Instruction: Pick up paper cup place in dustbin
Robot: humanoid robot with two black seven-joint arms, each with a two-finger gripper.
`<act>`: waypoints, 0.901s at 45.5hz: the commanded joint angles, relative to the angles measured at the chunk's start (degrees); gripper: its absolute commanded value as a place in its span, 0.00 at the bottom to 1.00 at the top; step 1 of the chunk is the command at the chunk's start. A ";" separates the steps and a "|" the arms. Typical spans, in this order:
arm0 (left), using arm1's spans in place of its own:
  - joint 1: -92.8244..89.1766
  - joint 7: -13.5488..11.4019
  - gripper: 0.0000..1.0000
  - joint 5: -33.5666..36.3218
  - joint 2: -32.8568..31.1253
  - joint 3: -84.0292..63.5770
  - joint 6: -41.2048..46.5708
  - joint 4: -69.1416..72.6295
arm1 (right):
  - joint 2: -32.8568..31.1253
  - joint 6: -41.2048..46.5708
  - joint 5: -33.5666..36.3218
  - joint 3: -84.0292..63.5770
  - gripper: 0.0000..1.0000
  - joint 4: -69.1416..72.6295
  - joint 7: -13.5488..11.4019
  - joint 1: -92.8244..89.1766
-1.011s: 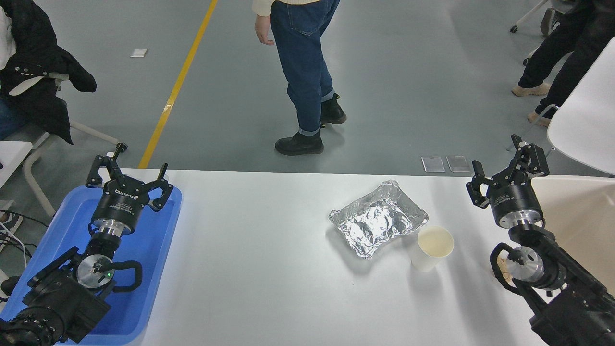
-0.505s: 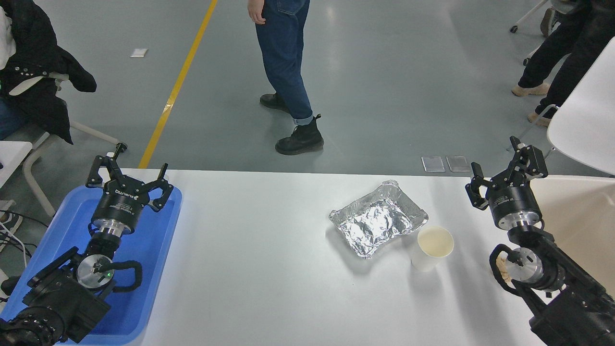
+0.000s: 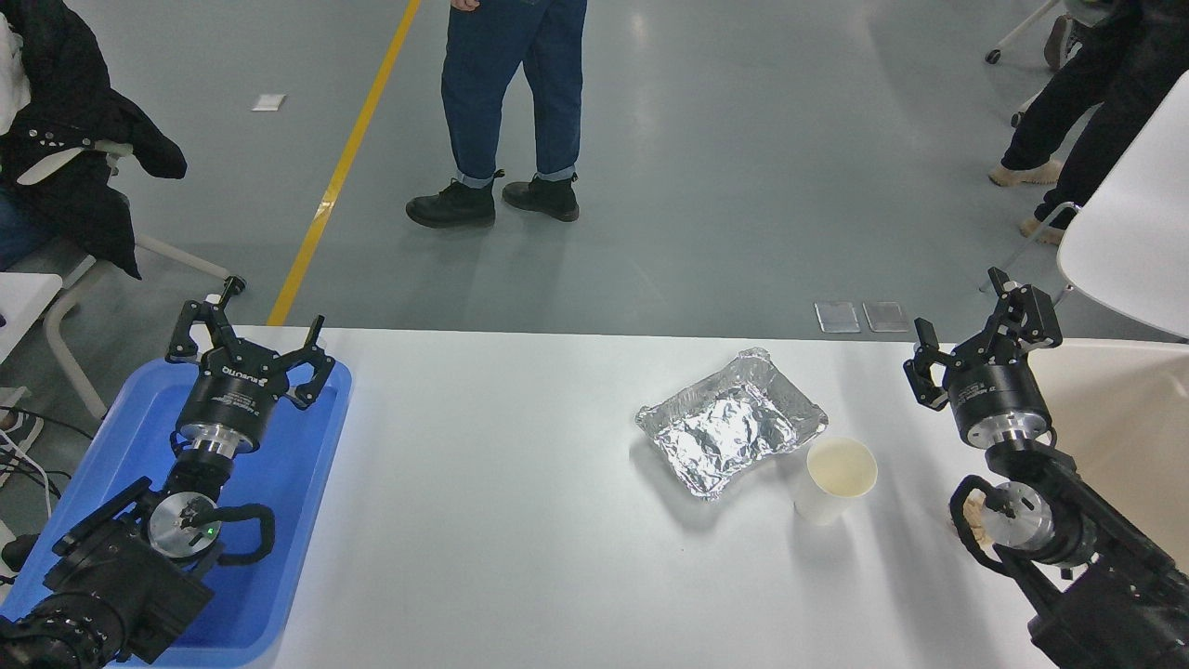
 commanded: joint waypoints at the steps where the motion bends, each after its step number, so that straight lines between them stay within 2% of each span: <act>1: -0.09 0.01 1.00 -0.02 0.00 0.00 0.00 -0.07 | -1.15 -0.17 0.09 -0.41 1.00 -0.06 -0.10 0.42; 8: -0.09 0.01 1.00 -0.02 0.00 -0.09 0.00 0.02 | -2.03 -0.35 0.97 -4.78 1.00 0.20 -0.10 0.77; 26: -0.09 0.09 1.00 0.06 0.00 0.00 0.00 0.02 | -22.68 0.35 2.37 -43.80 1.00 1.78 -0.10 17.19; 36: -0.09 0.09 1.00 0.06 0.00 0.00 0.00 -0.07 | -29.01 0.35 3.51 -63.40 1.00 0.91 -0.10 31.43; 41: -0.09 0.18 1.00 0.06 0.00 0.00 0.00 -0.07 | -31.21 0.71 3.95 -80.96 1.00 1.26 -0.10 42.93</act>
